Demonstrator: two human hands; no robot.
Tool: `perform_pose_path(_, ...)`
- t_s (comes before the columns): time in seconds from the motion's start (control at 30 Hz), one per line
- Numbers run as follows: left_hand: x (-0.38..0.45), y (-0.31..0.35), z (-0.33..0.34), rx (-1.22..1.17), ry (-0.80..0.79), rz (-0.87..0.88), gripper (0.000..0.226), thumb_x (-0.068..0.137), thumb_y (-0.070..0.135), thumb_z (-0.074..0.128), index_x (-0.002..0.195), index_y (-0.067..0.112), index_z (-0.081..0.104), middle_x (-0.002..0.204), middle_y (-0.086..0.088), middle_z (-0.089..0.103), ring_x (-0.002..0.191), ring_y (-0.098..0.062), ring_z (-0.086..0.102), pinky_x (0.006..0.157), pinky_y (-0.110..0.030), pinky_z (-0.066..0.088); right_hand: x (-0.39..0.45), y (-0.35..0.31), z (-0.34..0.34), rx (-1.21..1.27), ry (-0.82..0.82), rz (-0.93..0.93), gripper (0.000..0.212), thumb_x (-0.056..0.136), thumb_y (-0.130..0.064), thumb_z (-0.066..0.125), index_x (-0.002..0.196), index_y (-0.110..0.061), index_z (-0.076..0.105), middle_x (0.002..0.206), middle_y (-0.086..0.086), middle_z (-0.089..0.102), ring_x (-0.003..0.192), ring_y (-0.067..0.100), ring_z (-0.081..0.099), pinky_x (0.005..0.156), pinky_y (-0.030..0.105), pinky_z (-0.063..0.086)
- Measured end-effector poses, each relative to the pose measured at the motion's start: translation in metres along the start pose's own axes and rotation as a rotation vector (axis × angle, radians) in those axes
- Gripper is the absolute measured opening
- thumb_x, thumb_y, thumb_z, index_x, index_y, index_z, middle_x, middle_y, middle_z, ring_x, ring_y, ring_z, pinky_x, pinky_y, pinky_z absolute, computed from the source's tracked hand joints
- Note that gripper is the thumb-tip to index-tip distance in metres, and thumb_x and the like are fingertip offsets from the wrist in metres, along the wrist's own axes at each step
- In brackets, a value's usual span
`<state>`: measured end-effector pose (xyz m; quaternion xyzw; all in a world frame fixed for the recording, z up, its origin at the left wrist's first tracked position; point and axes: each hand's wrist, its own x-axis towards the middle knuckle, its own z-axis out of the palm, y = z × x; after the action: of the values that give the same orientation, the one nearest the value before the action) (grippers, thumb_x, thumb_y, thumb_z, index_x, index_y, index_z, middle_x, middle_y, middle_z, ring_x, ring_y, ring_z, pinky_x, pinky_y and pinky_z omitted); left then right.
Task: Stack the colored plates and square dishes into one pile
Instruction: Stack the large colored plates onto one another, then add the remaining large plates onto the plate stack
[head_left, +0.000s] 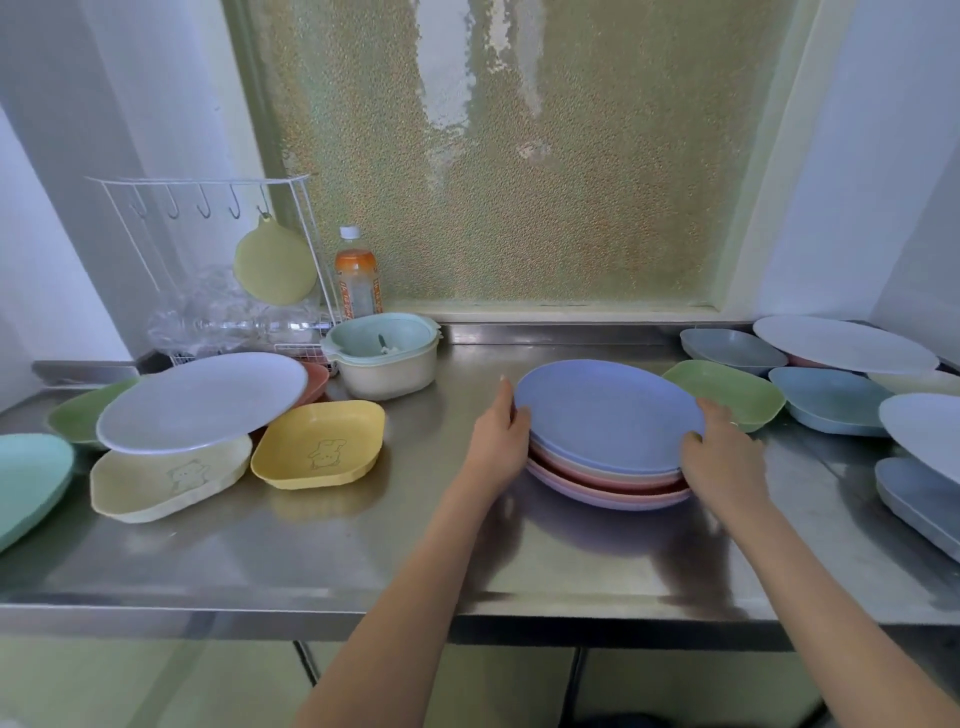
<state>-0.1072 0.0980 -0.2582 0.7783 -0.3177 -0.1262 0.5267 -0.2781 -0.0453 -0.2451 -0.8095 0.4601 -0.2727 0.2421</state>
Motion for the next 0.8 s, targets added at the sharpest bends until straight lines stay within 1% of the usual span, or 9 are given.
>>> perform_pose_path(0.07, -0.019, -0.007, -0.018, 0.003, 0.06, 0.007, 0.051, 0.102, 0.02, 0.038, 0.152, 0.012, 0.028, 0.154, -0.008, 0.039, 0.141, -0.022, 0.036, 0.102, -0.019, 0.028, -0.013, -0.014, 0.009, -0.078, 0.097, -0.091, 0.054, 0.087, -0.002, 0.041, 0.14, -0.011, 0.039, 0.137, 0.019, 0.051, 0.135, 0.031, 0.036, 0.113, 0.054, 0.015)
perform_pose_path(0.13, -0.04, -0.019, -0.041, 0.016, 0.189, 0.021, 0.046, 0.101, 0.017, 0.042, 0.147, 0.009, 0.039, 0.152, -0.01, 0.042, 0.142, -0.022, 0.036, 0.11, -0.025, 0.027, -0.029, -0.035, 0.022, -0.101, 0.125, -0.203, 0.052, 0.087, -0.004, 0.042, 0.138, -0.013, 0.042, 0.141, 0.014, 0.049, 0.139, 0.024, 0.032, 0.114, 0.058, 0.007)
perform_pose_path(0.2, -0.061, -0.032, -0.067, 0.042, 0.324, 0.054, 0.041, 0.099, 0.011, 0.045, 0.139, 0.007, 0.049, 0.143, -0.01, 0.053, 0.134, -0.024, 0.046, 0.105, -0.024, 0.034, -0.049, -0.062, 0.037, -0.096, 0.114, -0.333, 0.049, 0.087, -0.005, 0.046, 0.135, -0.015, 0.047, 0.144, 0.01, 0.048, 0.14, 0.02, 0.031, 0.112, 0.06, 0.0)
perform_pose_path(0.3, -0.088, -0.048, -0.115, 0.107, 0.542, 0.095, 0.032, 0.094, 0.006, 0.049, 0.123, 0.009, 0.061, 0.13, -0.007, 0.063, 0.109, -0.031, 0.061, 0.082, -0.02, 0.04, -0.084, -0.105, 0.061, -0.033, 0.08, -0.558, 0.045, 0.084, -0.004, 0.054, 0.127, -0.018, 0.056, 0.133, 0.007, 0.058, 0.129, 0.022, 0.048, 0.111, 0.062, 0.005)
perform_pose_path(0.33, -0.095, -0.054, -0.133, 0.138, 0.633, 0.092, 0.031, 0.092, 0.005, 0.049, 0.12, 0.009, 0.063, 0.128, -0.007, 0.063, 0.106, -0.034, 0.061, 0.082, -0.026, 0.043, -0.095, -0.118, 0.07, -0.008, 0.06, -0.626, 0.046, 0.083, -0.004, 0.055, 0.126, -0.019, 0.057, 0.13, 0.004, 0.061, 0.124, 0.021, 0.052, 0.111, 0.061, 0.007)
perform_pose_path(0.4, -0.105, -0.068, -0.172, 0.197, 0.835, 0.031, 0.034, 0.089, 0.003, 0.049, 0.12, 0.007, 0.061, 0.13, -0.01, 0.061, 0.117, -0.034, 0.056, 0.094, -0.038, 0.045, -0.117, -0.144, 0.088, 0.022, 0.012, -0.741, 0.047, 0.081, -0.005, 0.055, 0.124, -0.022, 0.058, 0.127, 0.0, 0.063, 0.119, 0.019, 0.056, 0.111, 0.06, 0.011)
perform_pose_path(0.5, -0.116, -0.092, -0.225, 0.325, 1.051, -0.231, 0.043, 0.086, 0.003, 0.049, 0.128, 0.006, 0.056, 0.147, -0.013, 0.046, 0.14, -0.034, 0.032, 0.11, -0.049, 0.028, -0.147, -0.185, 0.12, 0.04, -0.128, -0.869, 0.046, 0.083, -0.007, 0.052, 0.125, -0.024, 0.056, 0.126, -0.003, 0.063, 0.12, 0.017, 0.055, 0.113, 0.057, 0.012)
perform_pose_path(0.63, -0.124, -0.115, -0.269, 0.345, 1.146, -0.53, 0.05, 0.093, 0.012, 0.047, 0.142, 0.018, 0.044, 0.163, -0.012, 0.01, 0.149, -0.038, -0.002, 0.115, -0.056, 0.001, -0.186, -0.248, 0.164, 0.063, -0.411, -1.079, 0.05, 0.088, -0.008, 0.045, 0.134, -0.026, 0.044, 0.138, -0.005, 0.052, 0.126, 0.017, 0.045, 0.113, 0.05, 0.015)
perform_pose_path(0.8, -0.123, -0.145, -0.305, 0.18, 1.287, -0.654, 0.048, 0.099, 0.034, 0.043, 0.146, 0.026, 0.037, 0.158, -0.031, -0.005, 0.144, -0.051, -0.007, 0.115, -0.06, -0.003, -0.216, -0.316, 0.211, 0.073, -0.527, -1.249, 0.055, 0.089, -0.009, 0.046, 0.14, -0.025, 0.037, 0.146, -0.003, 0.044, 0.127, 0.021, 0.046, 0.108, 0.048, 0.025)
